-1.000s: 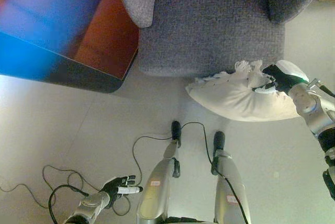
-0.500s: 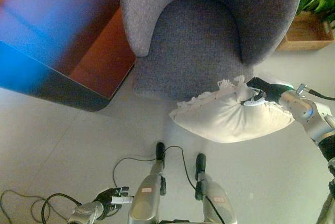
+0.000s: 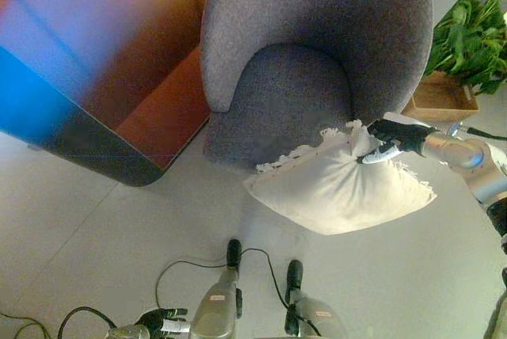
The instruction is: Pick up the pillow and put it on the sofa.
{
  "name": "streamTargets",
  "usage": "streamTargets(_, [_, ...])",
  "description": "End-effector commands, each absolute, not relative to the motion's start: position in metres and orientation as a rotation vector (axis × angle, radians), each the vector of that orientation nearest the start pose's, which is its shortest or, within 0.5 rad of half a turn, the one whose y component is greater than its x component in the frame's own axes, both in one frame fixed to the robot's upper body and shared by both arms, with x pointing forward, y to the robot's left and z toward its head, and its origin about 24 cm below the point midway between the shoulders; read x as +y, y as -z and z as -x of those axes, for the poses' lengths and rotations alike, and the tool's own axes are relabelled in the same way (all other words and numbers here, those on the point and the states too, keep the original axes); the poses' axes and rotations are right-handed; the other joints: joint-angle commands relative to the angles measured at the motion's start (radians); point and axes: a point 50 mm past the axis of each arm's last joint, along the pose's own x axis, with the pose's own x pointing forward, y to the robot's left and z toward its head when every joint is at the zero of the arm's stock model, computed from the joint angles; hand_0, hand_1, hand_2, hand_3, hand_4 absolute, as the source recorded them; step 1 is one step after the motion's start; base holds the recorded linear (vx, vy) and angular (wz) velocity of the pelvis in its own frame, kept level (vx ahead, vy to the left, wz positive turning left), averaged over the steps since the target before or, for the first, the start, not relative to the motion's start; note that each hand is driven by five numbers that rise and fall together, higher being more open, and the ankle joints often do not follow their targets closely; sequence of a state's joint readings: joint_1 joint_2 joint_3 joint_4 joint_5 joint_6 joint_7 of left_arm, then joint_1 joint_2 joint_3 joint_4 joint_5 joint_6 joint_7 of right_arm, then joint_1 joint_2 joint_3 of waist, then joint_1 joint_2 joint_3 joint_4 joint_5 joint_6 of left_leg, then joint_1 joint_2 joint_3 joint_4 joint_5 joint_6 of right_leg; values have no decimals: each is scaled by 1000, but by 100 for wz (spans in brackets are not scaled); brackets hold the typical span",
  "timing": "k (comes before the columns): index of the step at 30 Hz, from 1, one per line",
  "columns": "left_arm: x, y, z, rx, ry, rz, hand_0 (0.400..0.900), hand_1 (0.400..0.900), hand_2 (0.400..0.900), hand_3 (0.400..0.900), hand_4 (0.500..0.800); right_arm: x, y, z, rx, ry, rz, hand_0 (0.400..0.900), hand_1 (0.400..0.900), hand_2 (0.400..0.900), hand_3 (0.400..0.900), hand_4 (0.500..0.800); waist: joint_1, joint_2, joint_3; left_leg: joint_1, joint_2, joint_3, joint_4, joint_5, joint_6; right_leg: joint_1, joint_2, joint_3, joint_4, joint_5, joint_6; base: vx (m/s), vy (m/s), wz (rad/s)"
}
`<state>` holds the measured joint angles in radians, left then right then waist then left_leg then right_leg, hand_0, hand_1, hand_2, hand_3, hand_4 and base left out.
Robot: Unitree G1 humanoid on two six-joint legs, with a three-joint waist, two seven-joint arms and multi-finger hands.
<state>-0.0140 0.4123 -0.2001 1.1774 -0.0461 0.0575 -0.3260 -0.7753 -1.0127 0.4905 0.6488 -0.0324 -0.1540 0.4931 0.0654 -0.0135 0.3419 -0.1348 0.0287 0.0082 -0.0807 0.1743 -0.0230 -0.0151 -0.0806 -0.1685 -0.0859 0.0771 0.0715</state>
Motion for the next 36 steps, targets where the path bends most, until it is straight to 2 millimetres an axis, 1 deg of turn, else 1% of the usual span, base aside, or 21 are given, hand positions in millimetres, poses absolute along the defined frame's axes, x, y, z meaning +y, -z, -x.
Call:
streamTargets(1, [306,144,-38,1505,127,-288,900,900,900,900,800,-286,-278,-358,-96,-287,1071,400,400,400,400,500,55,-91,-169,106,2,38,-7,-148,-29,-6,-24,-11,-1,28,57,58,18,5])
streamTargets(5, [303,146,-37,1517,136,-285,900,900,900,900,800,-289,-286,-363,-44,-285,1014,400,400,400,400,500,63,-99,-188,121,3,31,-7,-152,-29,14,-25,-15,-1,22,55,30,28,5])
streamTargets(9, [297,149,-34,1536,146,-284,900,900,900,900,800,-296,-286,-367,54,-286,991,400,400,400,400,500,67,-106,-222,145,0,22,-7,-154,-26,40,-28,-17,-1,20,52,27,42,3])
streamTargets(14, [294,151,-26,1545,153,-284,900,900,900,900,800,-296,-288,-371,116,-290,1002,400,400,400,400,500,72,-109,-244,172,-9,19,-7,-157,-23,66,-33,-18,-1,22,52,17,39,0])
streamTargets(21, [291,153,-17,1582,139,-268,900,900,900,900,800,-285,-303,-378,117,-231,998,400,400,400,400,500,73,-112,-263,202,-18,14,-7,-163,-21,93,-31,-9,-1,24,49,74,22,1])
streamTargets(26, [292,152,-5,1608,129,-250,900,900,900,900,800,-287,-312,-378,100,-148,947,400,400,400,400,500,84,-118,-255,198,-19,8,-7,-165,-19,91,-30,-9,-1,22,49,44,11,8])
streamTargets(29, [294,152,0,1613,118,-241,900,900,900,900,800,-296,-317,-376,102,-76,909,400,400,400,400,500,95,-122,-243,187,-18,-1,-7,-163,-19,83,-29,-15,-1,23,49,4,-10,13])
streamTargets(32, [296,151,5,1616,109,-238,900,900,900,900,800,-310,-319,-372,140,1,915,400,400,400,400,500,106,-127,-232,175,-16,-10,-7,-161,-19,74,-29,-22,-1,23,51,-6,-14,13])
streamTargets(36, [297,150,8,1609,112,-241,900,900,900,900,800,-329,-316,-367,187,76,915,400,400,400,400,500,125,-129,-212,154,-13,-23,-7,-157,-18,58,-32,-36,-1,25,55,-15,-17,12])
